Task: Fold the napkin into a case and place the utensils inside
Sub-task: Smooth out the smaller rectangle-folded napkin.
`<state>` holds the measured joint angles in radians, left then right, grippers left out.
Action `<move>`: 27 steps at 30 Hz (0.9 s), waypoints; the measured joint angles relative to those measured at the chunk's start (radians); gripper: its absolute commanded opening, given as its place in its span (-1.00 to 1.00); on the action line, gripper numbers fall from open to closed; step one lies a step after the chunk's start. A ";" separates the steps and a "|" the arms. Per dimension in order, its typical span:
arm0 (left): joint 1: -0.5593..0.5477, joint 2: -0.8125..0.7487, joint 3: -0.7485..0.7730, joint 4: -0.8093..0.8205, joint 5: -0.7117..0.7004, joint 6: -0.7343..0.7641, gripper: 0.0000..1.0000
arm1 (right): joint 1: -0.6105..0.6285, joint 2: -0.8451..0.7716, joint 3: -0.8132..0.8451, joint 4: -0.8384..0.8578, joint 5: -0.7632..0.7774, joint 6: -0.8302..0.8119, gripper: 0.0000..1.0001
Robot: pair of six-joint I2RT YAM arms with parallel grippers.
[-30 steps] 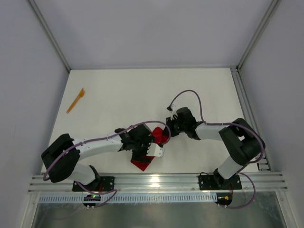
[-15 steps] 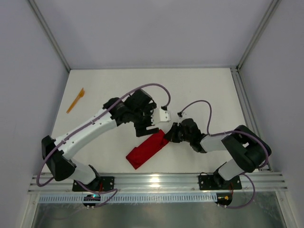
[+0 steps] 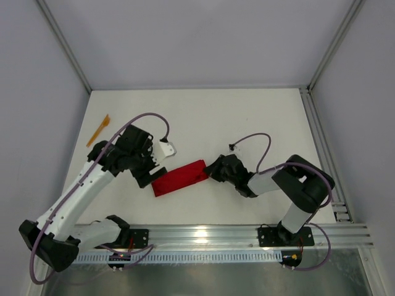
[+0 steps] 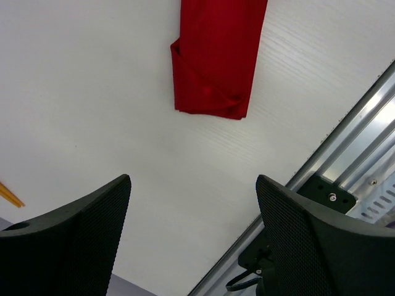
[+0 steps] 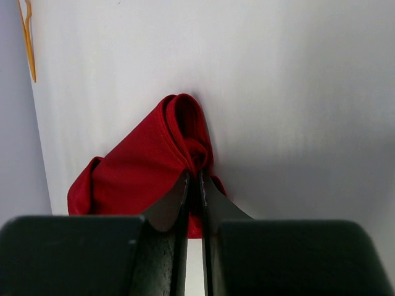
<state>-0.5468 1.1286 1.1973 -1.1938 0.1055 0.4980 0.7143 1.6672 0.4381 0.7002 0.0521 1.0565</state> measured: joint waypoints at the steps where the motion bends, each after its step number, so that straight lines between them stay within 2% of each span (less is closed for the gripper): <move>1: 0.003 -0.016 -0.011 0.011 0.000 -0.001 0.66 | 0.025 0.010 0.029 -0.023 0.025 0.011 -0.94; 5: 0.005 0.017 -0.074 0.118 0.017 -0.006 0.65 | 0.104 0.042 0.134 -0.090 0.092 0.038 -0.94; 8: 0.004 0.076 -0.171 0.270 0.050 -0.006 0.68 | 0.124 0.067 0.186 -0.119 0.106 0.055 -0.94; 9: 0.003 0.091 -0.202 0.314 0.057 -0.002 0.78 | 0.124 0.077 0.195 -0.122 0.106 0.064 -0.94; 10: -0.002 0.106 -0.225 0.352 0.062 0.004 0.79 | 0.124 0.088 0.198 -0.121 0.105 0.073 -0.94; 11: -0.015 0.126 -0.249 0.404 0.065 0.006 0.86 | 0.124 0.103 0.198 -0.119 0.101 0.083 -0.94; 15: -0.113 0.211 -0.296 0.575 0.064 0.008 0.86 | 0.123 0.122 0.183 -0.091 0.089 0.113 -0.94; 17: -0.164 0.251 -0.312 0.651 0.063 0.005 0.80 | 0.124 0.122 0.167 -0.070 0.076 0.123 -0.94; 18: -0.180 0.266 -0.321 0.687 0.063 0.004 0.71 | 0.124 0.122 0.158 -0.055 0.071 0.126 -0.94; 20: -0.188 0.296 -0.330 0.743 0.061 0.002 0.55 | 0.124 0.122 0.144 -0.033 0.063 0.130 -0.94; 23: -0.184 0.348 -0.330 0.811 0.049 -0.003 0.42 | 0.124 0.121 0.134 -0.019 0.051 0.127 -0.94; 27: -0.184 0.392 -0.332 0.842 0.065 -0.008 0.44 | 0.124 0.112 0.124 -0.019 0.038 0.123 -0.94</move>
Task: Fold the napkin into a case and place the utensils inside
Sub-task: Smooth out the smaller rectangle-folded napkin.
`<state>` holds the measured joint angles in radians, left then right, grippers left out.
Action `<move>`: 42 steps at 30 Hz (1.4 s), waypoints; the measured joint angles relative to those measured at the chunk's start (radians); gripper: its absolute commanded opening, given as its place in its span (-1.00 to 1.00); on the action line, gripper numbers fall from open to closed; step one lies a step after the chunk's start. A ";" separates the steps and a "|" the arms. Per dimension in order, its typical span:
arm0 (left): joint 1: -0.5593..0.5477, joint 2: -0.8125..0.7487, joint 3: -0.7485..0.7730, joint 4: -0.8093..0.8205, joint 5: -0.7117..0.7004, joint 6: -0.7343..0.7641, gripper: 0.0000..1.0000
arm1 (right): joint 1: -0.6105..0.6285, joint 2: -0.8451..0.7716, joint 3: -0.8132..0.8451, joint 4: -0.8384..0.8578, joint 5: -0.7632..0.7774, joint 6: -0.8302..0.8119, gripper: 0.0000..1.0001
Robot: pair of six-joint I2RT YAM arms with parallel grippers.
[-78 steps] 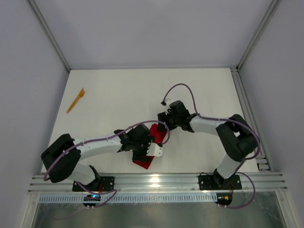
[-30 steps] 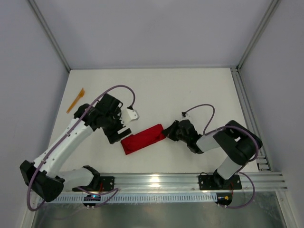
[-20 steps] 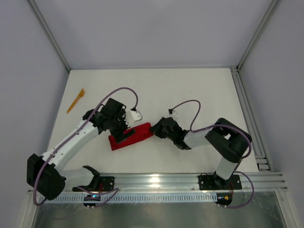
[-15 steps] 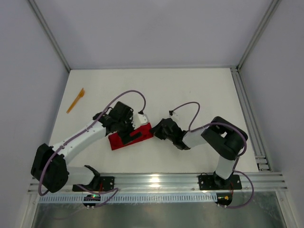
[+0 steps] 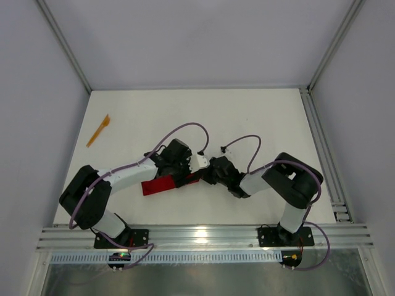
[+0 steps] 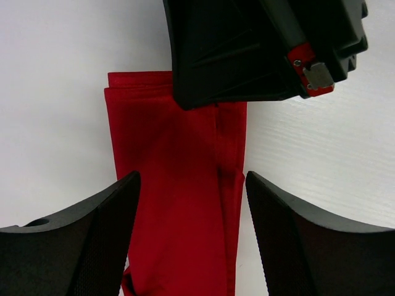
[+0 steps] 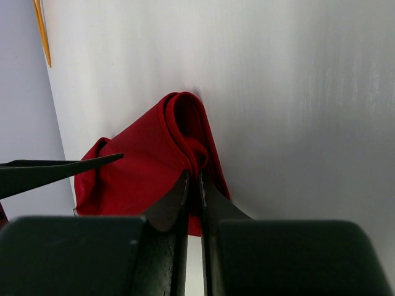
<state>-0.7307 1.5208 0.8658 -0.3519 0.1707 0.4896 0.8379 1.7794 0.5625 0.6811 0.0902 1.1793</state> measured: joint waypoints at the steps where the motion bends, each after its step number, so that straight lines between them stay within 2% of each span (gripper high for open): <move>1: 0.000 0.000 -0.003 0.004 0.009 -0.002 0.45 | 0.000 -0.002 -0.003 0.000 -0.002 -0.001 -0.94; 10: -0.015 0.001 -0.013 0.004 0.016 0.002 0.40 | 0.000 -0.002 -0.006 0.007 -0.008 -0.007 -0.94; 13: -0.016 0.001 -0.021 0.004 0.005 0.011 0.22 | 0.000 -0.002 -0.006 0.007 -0.009 -0.007 -0.94; 14: -0.016 0.002 -0.024 0.004 -0.002 0.014 0.10 | 0.000 -0.002 -0.006 0.008 -0.010 -0.007 -0.94; 18: -0.016 0.003 -0.029 0.004 -0.022 0.020 0.04 | 0.000 -0.002 -0.008 0.010 -0.011 -0.008 -0.94; 24: -0.016 0.004 -0.039 0.005 -0.033 0.019 -0.17 | 0.000 -0.002 -0.019 0.027 -0.014 -0.008 -0.94; 27: -0.016 0.004 -0.039 0.005 -0.035 0.018 -0.34 | 0.000 -0.002 -0.019 0.028 -0.015 -0.008 -0.94; 30: -0.016 0.005 -0.039 0.005 -0.036 0.016 -0.66 | 0.000 -0.002 -0.021 0.030 -0.015 -0.008 -0.93; 31: -0.016 0.006 -0.039 0.005 -0.035 0.015 -0.91 | 0.000 -0.002 -0.021 0.031 -0.016 -0.010 -0.85; 32: -0.016 0.007 -0.039 0.004 -0.035 0.010 -1.00 | 0.000 -0.002 -0.021 0.031 -0.016 -0.014 -0.76; 37: -0.016 0.006 -0.039 0.001 -0.026 0.011 -1.00 | 0.000 -0.029 -0.020 0.006 -0.028 -0.065 -0.27; 38: -0.016 0.002 -0.039 -0.002 -0.023 0.011 -1.00 | 0.000 -0.043 -0.020 -0.008 -0.031 -0.081 -0.11; 42: -0.016 -0.043 -0.039 -0.021 -0.016 -0.001 -1.00 | 0.000 -0.115 -0.024 -0.064 -0.042 -0.165 0.05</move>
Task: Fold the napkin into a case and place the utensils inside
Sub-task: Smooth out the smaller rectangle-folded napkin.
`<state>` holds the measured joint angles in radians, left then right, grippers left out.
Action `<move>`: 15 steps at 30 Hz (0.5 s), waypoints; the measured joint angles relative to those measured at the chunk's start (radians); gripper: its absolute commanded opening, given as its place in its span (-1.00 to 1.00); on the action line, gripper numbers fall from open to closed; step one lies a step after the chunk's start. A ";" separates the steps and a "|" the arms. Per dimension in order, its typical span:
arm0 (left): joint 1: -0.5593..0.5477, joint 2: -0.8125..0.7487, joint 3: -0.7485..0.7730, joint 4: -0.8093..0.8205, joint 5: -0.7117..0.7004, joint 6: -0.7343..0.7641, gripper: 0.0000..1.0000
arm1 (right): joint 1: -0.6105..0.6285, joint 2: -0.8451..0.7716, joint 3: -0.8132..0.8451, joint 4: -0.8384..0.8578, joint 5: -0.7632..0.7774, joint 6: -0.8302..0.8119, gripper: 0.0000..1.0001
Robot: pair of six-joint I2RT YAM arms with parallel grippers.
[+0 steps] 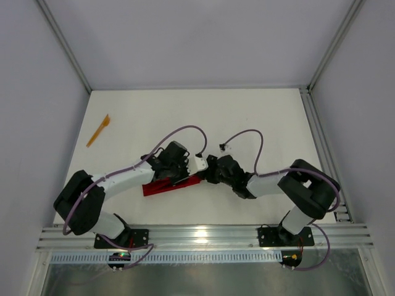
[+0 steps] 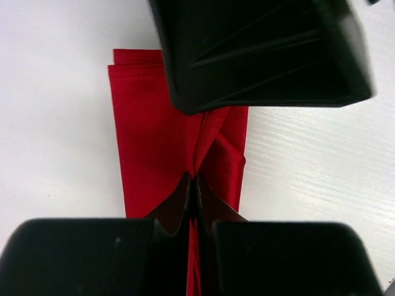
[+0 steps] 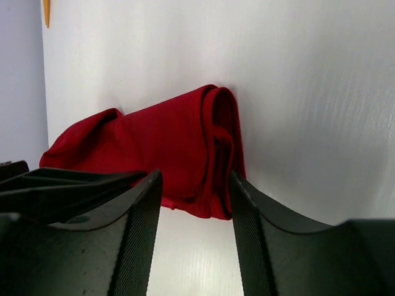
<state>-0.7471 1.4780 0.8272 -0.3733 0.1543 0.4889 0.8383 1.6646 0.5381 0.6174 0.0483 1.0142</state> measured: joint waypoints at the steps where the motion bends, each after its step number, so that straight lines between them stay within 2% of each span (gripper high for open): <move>1: 0.000 -0.012 0.000 -0.002 0.000 -0.006 -1.00 | 0.000 -0.026 -0.006 -0.011 -0.001 -0.023 0.07; 4: 0.000 -0.040 0.001 -0.002 -0.002 -0.022 -1.00 | 0.000 -0.123 -0.043 -0.021 -0.002 -0.090 0.08; 7: 0.000 -0.049 0.001 -0.002 -0.005 -0.040 -1.00 | 0.000 -0.208 -0.095 -0.004 -0.008 -0.151 -0.08; 8: 0.000 -0.050 0.002 -0.003 -0.005 -0.044 -1.00 | 0.000 -0.228 -0.119 0.019 -0.015 -0.170 -0.23; 11: 0.000 -0.050 0.009 -0.009 -0.005 -0.056 -1.00 | 0.001 -0.238 -0.169 0.079 -0.045 -0.209 -0.50; 12: 0.000 -0.050 0.013 -0.011 -0.006 -0.061 -1.00 | 0.003 -0.237 -0.181 0.093 -0.056 -0.222 -0.70; 15: 0.000 -0.050 0.025 -0.014 -0.016 -0.071 -1.00 | 0.026 -0.223 -0.189 0.152 -0.092 -0.263 -0.91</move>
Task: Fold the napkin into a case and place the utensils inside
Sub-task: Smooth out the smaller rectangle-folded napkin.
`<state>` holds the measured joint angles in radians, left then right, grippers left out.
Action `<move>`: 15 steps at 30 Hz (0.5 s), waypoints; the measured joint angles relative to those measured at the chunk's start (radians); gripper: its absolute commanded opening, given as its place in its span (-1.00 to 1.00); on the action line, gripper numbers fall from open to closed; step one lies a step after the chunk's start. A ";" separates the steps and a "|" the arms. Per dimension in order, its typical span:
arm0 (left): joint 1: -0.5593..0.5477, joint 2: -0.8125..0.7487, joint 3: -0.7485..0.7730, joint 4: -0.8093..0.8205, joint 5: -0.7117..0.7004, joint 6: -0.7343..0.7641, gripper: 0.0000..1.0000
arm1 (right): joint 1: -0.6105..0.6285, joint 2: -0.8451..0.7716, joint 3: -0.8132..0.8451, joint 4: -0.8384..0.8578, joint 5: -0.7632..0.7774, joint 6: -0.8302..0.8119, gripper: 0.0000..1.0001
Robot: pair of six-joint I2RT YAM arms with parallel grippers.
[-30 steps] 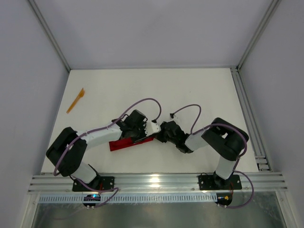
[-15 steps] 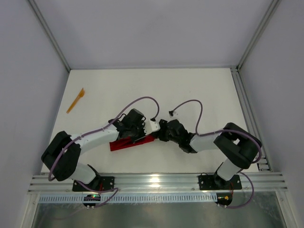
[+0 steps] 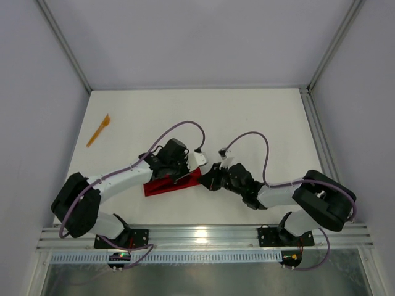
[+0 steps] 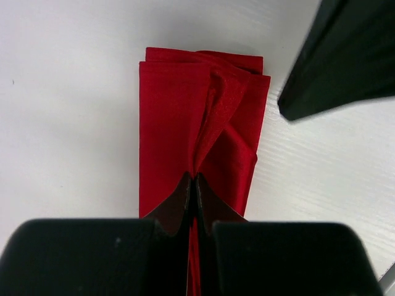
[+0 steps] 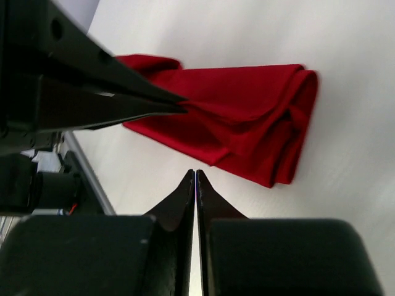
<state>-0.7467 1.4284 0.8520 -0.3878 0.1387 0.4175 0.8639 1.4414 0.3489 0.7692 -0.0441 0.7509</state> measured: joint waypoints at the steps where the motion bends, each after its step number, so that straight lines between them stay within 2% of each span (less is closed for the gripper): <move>1: 0.000 0.000 0.004 -0.001 -0.002 -0.003 -1.00 | 0.010 0.011 0.002 0.022 -0.013 -0.012 -0.94; 7: 0.003 -0.010 0.027 -0.023 -0.004 -0.026 -1.00 | 0.058 0.187 0.008 0.248 -0.065 0.002 -0.94; 15: 0.010 -0.026 0.042 -0.045 0.024 -0.048 -1.00 | 0.057 0.334 0.047 0.274 0.004 0.097 -0.94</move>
<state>-0.7372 1.4021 0.8940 -0.4328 0.1627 0.3691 0.9211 1.7752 0.3958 1.0435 -0.0402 0.8474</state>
